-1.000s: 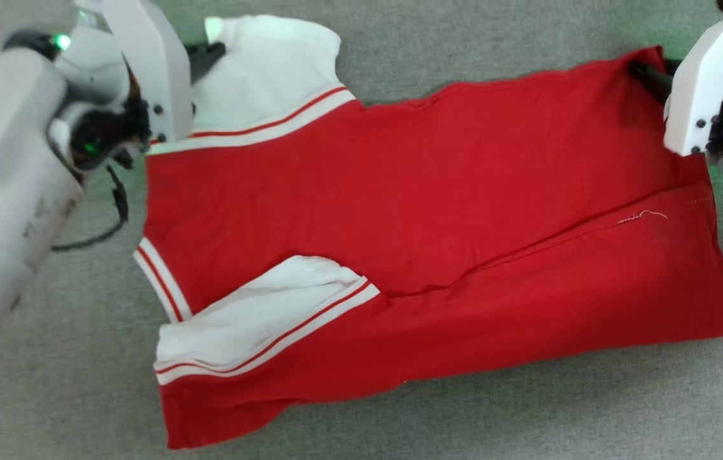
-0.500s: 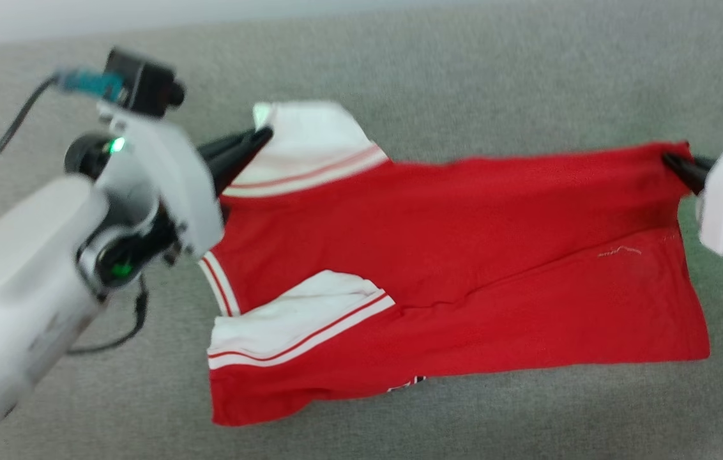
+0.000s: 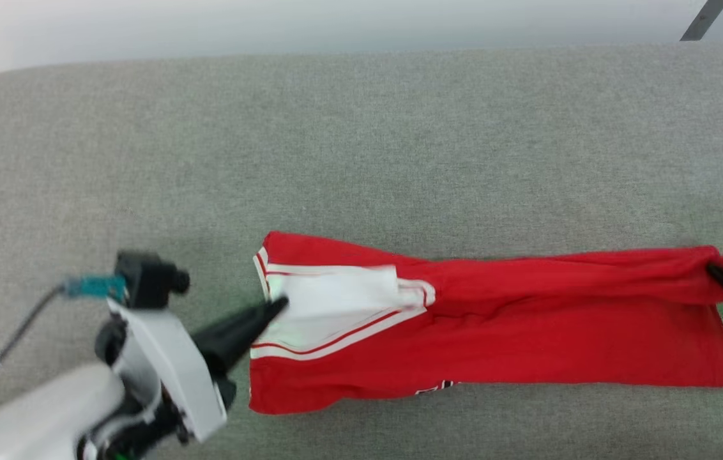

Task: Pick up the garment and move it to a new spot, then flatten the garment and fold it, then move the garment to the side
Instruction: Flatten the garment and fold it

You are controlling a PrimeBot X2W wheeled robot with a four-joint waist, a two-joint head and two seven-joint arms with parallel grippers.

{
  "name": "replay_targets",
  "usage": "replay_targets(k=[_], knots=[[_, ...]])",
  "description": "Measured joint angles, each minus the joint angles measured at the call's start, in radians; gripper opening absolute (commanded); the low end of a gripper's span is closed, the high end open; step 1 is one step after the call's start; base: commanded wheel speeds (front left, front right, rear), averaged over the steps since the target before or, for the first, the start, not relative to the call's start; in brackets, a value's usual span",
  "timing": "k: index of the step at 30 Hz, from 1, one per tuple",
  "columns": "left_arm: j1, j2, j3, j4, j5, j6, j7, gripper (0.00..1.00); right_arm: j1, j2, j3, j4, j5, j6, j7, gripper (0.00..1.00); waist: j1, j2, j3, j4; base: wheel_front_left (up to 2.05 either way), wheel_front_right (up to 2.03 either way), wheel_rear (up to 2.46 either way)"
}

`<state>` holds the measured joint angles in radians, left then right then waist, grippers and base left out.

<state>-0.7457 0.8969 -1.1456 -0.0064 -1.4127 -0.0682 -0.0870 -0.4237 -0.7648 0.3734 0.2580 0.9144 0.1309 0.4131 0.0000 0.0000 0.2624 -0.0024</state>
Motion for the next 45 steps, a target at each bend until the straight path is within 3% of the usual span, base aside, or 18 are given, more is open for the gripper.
replay_targets(k=[7, 14, 15, 16, 17, 18, 19, 20, 24, 30, 36, 37, 39, 45], knots=[[0.091, -0.023, -0.037, 0.004, -0.037, 0.003, -0.022, 0.0, 0.1, 0.067, -0.082, -0.011, -0.072, 0.0, -0.003, 0.0, 0.0, 0.0, 0.018, -0.001, 0.0, 0.0, 0.0], [0.096, -0.088, -0.054, 0.149, -0.035, -0.012, -0.015, 0.0, 0.101, 0.14, -0.112, 0.034, -0.152, 0.0, -0.026, 0.0, 0.0, 0.0, 0.024, -0.014, 0.0, 0.0, 0.0], [0.096, -0.098, -0.056, 0.165, -0.031, -0.013, -0.017, 0.0, 0.099, 0.147, -0.112, 0.038, -0.157, 0.0, -0.028, 0.1, 0.0, 0.0, 0.024, -0.016, 0.0, 0.0, 0.0], [0.096, -0.107, -0.055, 0.182, -0.031, -0.02, -0.024, 0.0, 0.096, 0.153, -0.112, 0.04, -0.162, 0.0, -0.032, 0.33, 0.0, 0.0, 0.022, -0.017, 0.0, 0.0, 0.0], [0.096, -0.113, -0.053, 0.19, -0.03, -0.022, -0.035, 0.2, 0.093, 0.158, -0.112, 0.04, -0.162, 0.0, -0.032, 0.83, 0.0, 0.0, 0.02, -0.019, 0.0, 0.0, 0.0], [0.096, -0.117, -0.053, 0.197, -0.025, -0.027, -0.043, 0.37, 0.09, 0.162, -0.112, 0.04, -0.162, 0.0, -0.032, 1.0, 0.0, 0.0, 0.017, -0.019, 0.0, 0.0, 0.0], [0.096, -0.12, -0.055, 0.2, -0.014, -0.03, -0.048, 0.75, 0.09, 0.163, -0.113, 0.037, -0.159, 0.0, -0.032, 1.0, 0.0, 0.0, 0.013, -0.02, 0.0, 0.0, 0.0], [0.096, -0.123, -0.054, 0.201, -0.012, -0.035, -0.062, 1.0, 0.09, 0.162, -0.117, 0.033, -0.156, 0.0, -0.032, 1.0, 0.0, 0.0, 0.008, -0.02, 0.0, 0.0, 0.0], [0.105, -0.13, -0.027, 0.2, -0.005, -0.042, -0.126, 1.0, 0.105, 0.149, -0.153, 0.005, -0.125, 0.0, -0.019, 1.0, 0.0, 0.0, -0.012, -0.015, 0.0, 0.0, 0.0], [0.177, -0.204, 0.118, 0.187, 0.081, -0.042, -0.173, 1.0, 0.187, 0.119, -0.27, 0.015, -0.074, 0.0, 0.05, 1.0, 0.0, 0.0, -0.038, 0.034, 0.0, 0.0, 0.0], [0.312, -0.337, 0.342, 0.252, 0.309, -0.01, -0.177, 1.0, 0.235, 0.119, -0.36, 0.066, -0.04, 0.0, 0.167, 1.0, 0.0, 0.0, -0.05, 0.104, 0.0, 0.0, 0.0], [0.312, -0.337, 0.342, 0.252, 0.309, -0.01, -0.177, 1.0, 0.235, 0.119, -0.36, 0.066, -0.04, 0.0, 0.167, 1.0, 0.0, 0.0, -0.05, 0.104, 0.0, 0.0, 0.0], [0.376, -0.398, 0.459, 0.278, 0.459, 0.009, -0.177, 1.0, 0.24, 0.121, -0.388, 0.083, -0.04, 0.0, 0.213, 1.0, 0.0, 0.0, -0.055, 0.14, 0.0, 0.0, 0.0], [0.475, -0.498, 0.643, 0.282, 0.732, 0.033, -0.177, 1.0, 0.223, 0.149, -0.419, 0.114, -0.064, -0.001, 0.309, 1.0, 0.0, 0.0, -0.063, 0.194, 0.0, 0.0, 0.0]])
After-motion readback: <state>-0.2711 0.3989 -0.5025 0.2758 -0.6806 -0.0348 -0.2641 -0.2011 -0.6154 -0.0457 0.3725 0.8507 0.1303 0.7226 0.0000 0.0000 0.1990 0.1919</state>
